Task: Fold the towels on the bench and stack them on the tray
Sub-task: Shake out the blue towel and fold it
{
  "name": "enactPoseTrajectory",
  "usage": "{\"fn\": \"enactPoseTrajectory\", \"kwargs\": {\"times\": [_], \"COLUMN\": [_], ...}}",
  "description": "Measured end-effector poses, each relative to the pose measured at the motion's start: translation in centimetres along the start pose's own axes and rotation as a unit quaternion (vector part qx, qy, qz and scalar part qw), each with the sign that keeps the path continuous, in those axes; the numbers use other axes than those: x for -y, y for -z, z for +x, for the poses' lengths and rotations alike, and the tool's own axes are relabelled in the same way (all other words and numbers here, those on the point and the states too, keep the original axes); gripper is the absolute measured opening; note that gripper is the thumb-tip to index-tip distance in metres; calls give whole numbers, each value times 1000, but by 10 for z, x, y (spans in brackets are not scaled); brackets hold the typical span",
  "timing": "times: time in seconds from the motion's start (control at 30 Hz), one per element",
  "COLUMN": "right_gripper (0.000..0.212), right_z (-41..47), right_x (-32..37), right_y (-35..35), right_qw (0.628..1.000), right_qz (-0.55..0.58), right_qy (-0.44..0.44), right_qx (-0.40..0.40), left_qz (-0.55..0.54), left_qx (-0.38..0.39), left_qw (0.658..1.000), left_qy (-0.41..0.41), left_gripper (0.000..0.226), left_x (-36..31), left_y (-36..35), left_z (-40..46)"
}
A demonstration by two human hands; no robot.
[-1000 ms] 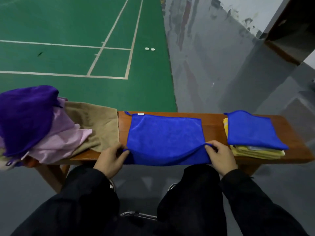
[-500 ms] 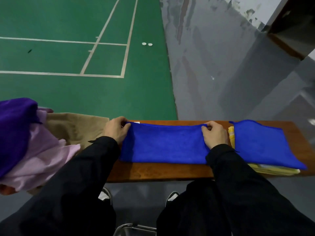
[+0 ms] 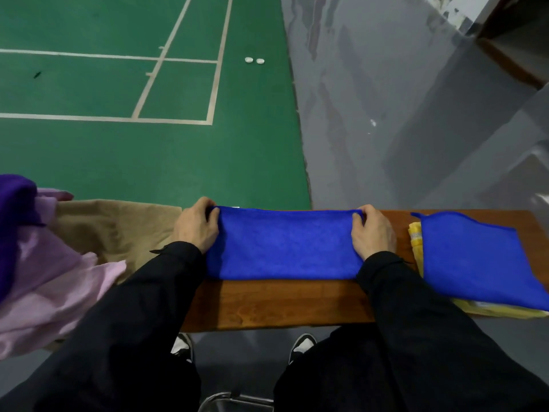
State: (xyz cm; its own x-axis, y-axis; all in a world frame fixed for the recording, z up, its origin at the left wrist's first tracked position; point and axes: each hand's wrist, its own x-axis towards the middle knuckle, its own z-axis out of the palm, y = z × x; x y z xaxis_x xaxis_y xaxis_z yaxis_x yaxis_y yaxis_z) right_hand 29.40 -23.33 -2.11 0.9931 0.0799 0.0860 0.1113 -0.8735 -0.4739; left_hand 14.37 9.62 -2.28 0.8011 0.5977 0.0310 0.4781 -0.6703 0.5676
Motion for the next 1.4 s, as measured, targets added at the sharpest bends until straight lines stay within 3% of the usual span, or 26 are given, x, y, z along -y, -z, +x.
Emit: {"fn": "enactPoseTrajectory", "kwargs": {"times": [0.23,0.33,0.43,0.5,0.57,0.63,0.7,0.77,0.9,0.97,1.07,1.17,1.3,1.4], "right_gripper": [28,36,53,63,63,55,49,40,25,25,26,25,24,25], "right_z": [6,11,18,18,6,-19,-47,-67,-78,-75,-69,-62,-49,-41], "right_x": [-8,-10,-11,-7,-2,3,8,13,11,7,-1,-2,0,2], "right_y": [-21,-26,-21,-11,-4,-6,-15,-23,-20,-13,-1,8,11,10], "right_qw": [997,998,995,982,993,987,952,931,960,987,993,991,996,995], "right_qz": [-59,-2,76,167,111,-21,-46,-27,27,70,112,124,91,85], "right_qy": [8,-12,-53,-84,-22,136,278,340,259,135,-27,-40,11,48], "right_qx": [-53,-58,-24,-4,-23,-81,-119,-132,-107,-57,-24,-1,15,36], "left_qz": [52,81,-11,12,94,139,197,248,285,280,260,249,223,159], "left_qx": [-56,-61,-54,-110,-121,-29,78,121,155,165,164,139,107,28], "left_qw": [997,995,998,993,970,950,942,935,922,924,932,940,947,967], "left_qy": [-8,-9,21,-45,-188,-277,-262,-224,-210,-201,-193,-189,-203,-198], "left_gripper": [25,37,56,61,60,63,71,76,77,77,81,77,72,50], "left_x": [4,11,9,1,-16,-32,-41,-42,-41,-38,-29,-15,-13,-20], "left_y": [-18,-27,-22,-16,-18,-36,-57,-67,-59,-53,-49,-49,-46,-33], "left_z": [10,12,12,1,-22,-47,-67,-77,-89,-103,-137,-164,-167,-141]}}
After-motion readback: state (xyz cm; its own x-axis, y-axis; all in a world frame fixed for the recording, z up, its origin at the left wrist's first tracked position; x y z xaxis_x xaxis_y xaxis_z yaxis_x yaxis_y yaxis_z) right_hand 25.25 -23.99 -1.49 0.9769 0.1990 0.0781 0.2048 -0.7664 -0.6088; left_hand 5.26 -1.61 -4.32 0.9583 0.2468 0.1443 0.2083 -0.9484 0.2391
